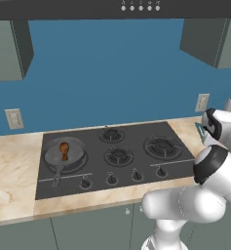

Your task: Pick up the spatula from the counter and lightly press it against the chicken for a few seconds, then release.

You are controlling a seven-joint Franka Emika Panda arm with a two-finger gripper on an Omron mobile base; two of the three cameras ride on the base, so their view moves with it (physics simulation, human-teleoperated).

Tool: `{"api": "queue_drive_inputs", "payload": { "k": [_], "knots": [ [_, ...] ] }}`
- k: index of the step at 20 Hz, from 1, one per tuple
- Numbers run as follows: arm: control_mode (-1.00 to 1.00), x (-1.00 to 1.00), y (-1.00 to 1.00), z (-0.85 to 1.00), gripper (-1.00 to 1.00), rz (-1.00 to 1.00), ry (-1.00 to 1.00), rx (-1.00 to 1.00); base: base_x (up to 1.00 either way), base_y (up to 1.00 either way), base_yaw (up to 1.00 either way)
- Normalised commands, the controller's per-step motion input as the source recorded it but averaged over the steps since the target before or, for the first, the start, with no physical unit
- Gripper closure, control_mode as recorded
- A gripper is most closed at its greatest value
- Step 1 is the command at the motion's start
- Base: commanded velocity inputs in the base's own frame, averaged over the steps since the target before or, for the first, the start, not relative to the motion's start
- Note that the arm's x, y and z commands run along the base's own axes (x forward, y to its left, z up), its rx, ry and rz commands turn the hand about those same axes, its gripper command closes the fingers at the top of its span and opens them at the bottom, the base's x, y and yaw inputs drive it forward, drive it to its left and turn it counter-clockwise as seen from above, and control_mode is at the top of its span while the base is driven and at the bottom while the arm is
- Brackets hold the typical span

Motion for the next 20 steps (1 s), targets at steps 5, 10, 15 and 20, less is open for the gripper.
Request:
{"api": "queue_drive_inputs", "payload": {
  "k": [5, 10, 15, 20],
  "knots": [
    [-1.00, 0.13, -0.03, -0.15, -1.00, 0.00, 0.00, 0.02, 0.00, 0.00, 0.00],
    [-1.00, 0.18, -0.04, -0.14, -1.00, 0.00, 0.00, 0.02, 0.00, 0.00, 0.00],
    [-1.00, 0.09, -0.16, -0.18, -1.00, 0.00, 0.01, 0.00, 0.00, 0.00, 0.00],
    [-1.00, 0.09, -0.18, -0.17, -1.00, 0.00, 0.01, 0.01, 0.00, 0.00, 0.00]
  ]
}}
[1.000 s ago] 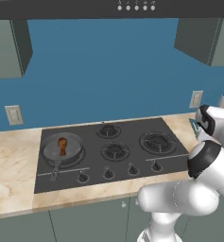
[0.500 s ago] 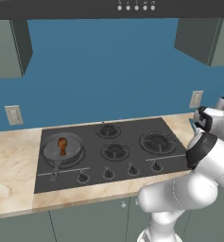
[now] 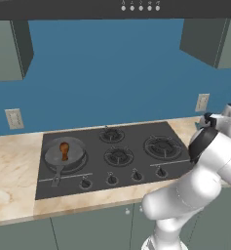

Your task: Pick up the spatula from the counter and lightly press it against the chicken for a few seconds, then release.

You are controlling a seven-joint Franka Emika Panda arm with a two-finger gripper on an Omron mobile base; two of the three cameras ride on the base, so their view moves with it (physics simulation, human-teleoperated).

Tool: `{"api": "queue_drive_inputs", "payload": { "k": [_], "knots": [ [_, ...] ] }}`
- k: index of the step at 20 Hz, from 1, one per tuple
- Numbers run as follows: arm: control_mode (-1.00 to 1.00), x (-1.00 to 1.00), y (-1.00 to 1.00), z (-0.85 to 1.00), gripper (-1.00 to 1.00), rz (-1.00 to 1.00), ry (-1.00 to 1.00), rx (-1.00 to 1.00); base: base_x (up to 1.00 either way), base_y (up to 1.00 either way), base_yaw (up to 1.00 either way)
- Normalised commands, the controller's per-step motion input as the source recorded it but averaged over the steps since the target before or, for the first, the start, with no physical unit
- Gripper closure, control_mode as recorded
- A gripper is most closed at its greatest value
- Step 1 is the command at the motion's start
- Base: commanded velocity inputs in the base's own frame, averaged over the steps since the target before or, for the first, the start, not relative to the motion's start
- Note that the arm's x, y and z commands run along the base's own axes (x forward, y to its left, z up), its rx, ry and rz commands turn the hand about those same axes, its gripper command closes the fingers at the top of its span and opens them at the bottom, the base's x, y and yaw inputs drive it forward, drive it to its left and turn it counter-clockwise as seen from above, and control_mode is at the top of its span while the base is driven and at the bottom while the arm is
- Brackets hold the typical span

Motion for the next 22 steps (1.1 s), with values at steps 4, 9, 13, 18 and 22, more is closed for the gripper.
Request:
{"api": "queue_drive_inputs", "payload": {
  "k": [4, 9, 13, 18, 22],
  "knots": [
    [-1.00, 0.15, -0.10, -0.13, -1.00, 0.00, 0.00, 0.03, 0.00, 0.00, 0.00],
    [-1.00, 0.12, -0.06, -0.12, -1.00, 0.00, 0.01, 0.03, 0.00, 0.00, 0.00],
    [-1.00, 0.13, -0.03, -0.15, -1.00, 0.00, 0.02, 0.02, 0.00, 0.00, 0.00],
    [-1.00, 0.16, -0.01, -0.18, -1.00, 0.00, 0.03, 0.01, 0.00, 0.00, 0.00],
    [-1.00, 0.15, -0.03, -0.20, -1.00, 0.00, 0.04, 0.01, 0.00, 0.00, 0.00]
  ]
}}
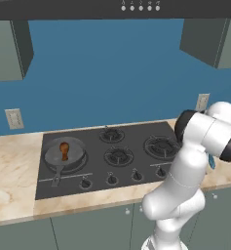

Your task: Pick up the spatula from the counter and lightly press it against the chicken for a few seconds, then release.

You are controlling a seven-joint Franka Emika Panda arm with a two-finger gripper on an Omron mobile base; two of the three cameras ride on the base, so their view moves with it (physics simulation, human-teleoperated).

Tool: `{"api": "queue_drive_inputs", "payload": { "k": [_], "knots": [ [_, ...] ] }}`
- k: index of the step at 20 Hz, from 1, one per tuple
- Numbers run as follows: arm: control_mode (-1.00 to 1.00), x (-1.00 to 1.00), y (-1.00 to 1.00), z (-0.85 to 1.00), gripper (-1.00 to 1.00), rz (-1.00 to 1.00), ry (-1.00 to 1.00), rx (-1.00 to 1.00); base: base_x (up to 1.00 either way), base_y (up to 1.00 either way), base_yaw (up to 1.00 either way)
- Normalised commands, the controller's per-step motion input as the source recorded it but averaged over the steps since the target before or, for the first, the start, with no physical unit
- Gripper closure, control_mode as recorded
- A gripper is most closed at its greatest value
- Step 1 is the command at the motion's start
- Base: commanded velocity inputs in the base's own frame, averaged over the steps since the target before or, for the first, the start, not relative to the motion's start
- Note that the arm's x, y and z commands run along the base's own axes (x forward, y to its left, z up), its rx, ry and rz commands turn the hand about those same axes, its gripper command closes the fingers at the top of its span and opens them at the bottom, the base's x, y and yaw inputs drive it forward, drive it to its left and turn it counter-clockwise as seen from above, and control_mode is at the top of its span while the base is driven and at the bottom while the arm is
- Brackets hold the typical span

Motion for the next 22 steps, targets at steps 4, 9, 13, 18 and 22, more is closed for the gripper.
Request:
{"api": "queue_drive_inputs", "payload": {
  "k": [4, 9, 13, 18, 22],
  "knots": [
    [-1.00, 0.11, -0.08, -0.21, -1.00, 0.00, 0.03, 0.01, 0.00, 0.00, 0.00],
    [-1.00, 0.13, -0.07, -0.21, -1.00, 0.00, 0.04, 0.01, 0.00, 0.00, 0.00],
    [-1.00, 0.11, -0.06, -0.18, -1.00, 0.00, 0.02, 0.02, 0.00, 0.00, 0.00],
    [-1.00, 0.08, -0.03, -0.16, -1.00, 0.00, 0.01, 0.01, 0.00, 0.00, 0.00],
    [-1.00, 0.05, 0.00, -0.14, 1.00, 0.00, 0.01, 0.00, 0.00, 0.00, 0.00]
  ]
}}
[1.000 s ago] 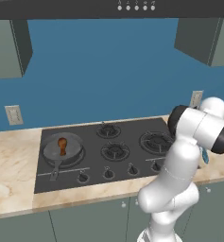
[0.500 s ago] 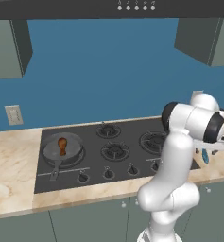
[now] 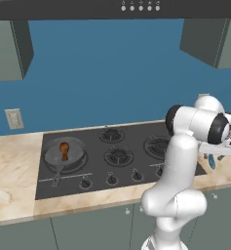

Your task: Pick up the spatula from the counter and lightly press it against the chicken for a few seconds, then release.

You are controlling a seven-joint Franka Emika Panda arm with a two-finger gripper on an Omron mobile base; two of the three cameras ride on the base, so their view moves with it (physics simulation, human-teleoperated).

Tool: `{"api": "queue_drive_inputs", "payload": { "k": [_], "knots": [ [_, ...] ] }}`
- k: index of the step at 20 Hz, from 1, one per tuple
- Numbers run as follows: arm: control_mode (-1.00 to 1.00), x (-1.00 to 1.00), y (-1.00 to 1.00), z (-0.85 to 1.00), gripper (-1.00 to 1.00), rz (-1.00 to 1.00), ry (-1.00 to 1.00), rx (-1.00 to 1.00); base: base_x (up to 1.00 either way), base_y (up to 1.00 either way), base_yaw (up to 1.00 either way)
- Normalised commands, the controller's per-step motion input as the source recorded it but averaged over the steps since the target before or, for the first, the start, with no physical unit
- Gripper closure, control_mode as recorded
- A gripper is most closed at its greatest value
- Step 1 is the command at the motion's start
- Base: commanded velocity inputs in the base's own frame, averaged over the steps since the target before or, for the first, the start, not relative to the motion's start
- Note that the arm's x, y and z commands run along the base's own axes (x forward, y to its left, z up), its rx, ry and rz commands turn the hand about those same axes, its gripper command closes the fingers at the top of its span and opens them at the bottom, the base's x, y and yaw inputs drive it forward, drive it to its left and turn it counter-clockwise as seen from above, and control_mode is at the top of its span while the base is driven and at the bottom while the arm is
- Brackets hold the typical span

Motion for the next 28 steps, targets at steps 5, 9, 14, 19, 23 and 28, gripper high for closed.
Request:
{"api": "queue_drive_inputs", "payload": {
  "k": [5, 9, 14, 19, 23, 28],
  "knots": [
    [-1.00, 0.00, 0.00, 0.00, 1.00, 0.00, 0.00, 0.00, 0.00, 0.00, 0.00],
    [-1.00, 0.00, 0.04, 0.00, 1.00, 0.00, 0.00, 0.00, 0.00, 0.00, 0.00],
    [-1.00, -0.19, 0.07, 0.15, 1.00, 0.04, -0.06, 0.01, 0.00, 0.00, 0.00],
    [-1.00, -0.41, 0.11, 0.36, 1.00, 0.11, -0.19, 0.00, 0.00, 0.00, 0.00],
    [-1.00, -0.38, 0.25, 0.38, 1.00, 0.14, -0.16, 0.00, 0.00, 0.00, 0.00],
    [-1.00, -0.27, 0.37, 0.40, 1.00, 0.18, -0.11, -0.02, 0.00, 0.00, 0.00]
  ]
}}
